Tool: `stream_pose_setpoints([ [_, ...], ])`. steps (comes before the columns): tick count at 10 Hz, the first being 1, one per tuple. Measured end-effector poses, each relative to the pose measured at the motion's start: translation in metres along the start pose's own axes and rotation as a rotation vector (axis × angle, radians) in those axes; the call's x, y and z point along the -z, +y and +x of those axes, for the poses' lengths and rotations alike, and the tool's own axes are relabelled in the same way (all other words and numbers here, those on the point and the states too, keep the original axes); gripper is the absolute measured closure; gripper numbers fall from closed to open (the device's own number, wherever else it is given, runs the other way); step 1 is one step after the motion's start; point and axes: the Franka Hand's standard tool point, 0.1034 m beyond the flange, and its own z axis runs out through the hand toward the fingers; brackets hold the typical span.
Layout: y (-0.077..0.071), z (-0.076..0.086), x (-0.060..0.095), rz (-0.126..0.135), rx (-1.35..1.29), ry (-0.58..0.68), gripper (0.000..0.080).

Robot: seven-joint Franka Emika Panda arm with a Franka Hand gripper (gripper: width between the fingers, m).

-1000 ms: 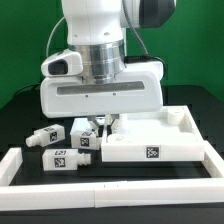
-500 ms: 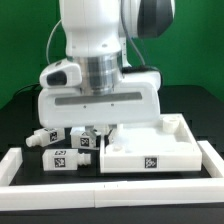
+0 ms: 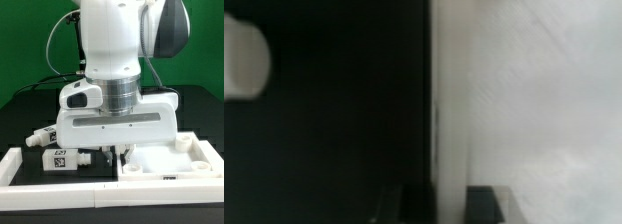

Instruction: Assemble one leg

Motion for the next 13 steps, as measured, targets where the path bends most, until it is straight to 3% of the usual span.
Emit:
stream_pose_setpoints([
  [1,0.004,0.0,0.001,-0.011,-0.007,0.0,0.0744],
  [4,0.003,0.0,0.001,-0.004,-0.01,0.001,0.0741],
  [7,0.001,0.011,-0.004,-0.014,-0.076,-0.02,0.0738],
  [10,0.001,0.011,-0.004,-0.004,-0.098,-0.031,0.0737],
  [11,0.001,0.011,-0.005,-0.004,-0.097,-0.031,0.0572],
  [12,0.001,0.011,-0.005,-0.003,-0.096,-0.031,0.0572],
  [13,0.0,0.011,0.0,-0.002,-0.079,-0.031,0.0433],
])
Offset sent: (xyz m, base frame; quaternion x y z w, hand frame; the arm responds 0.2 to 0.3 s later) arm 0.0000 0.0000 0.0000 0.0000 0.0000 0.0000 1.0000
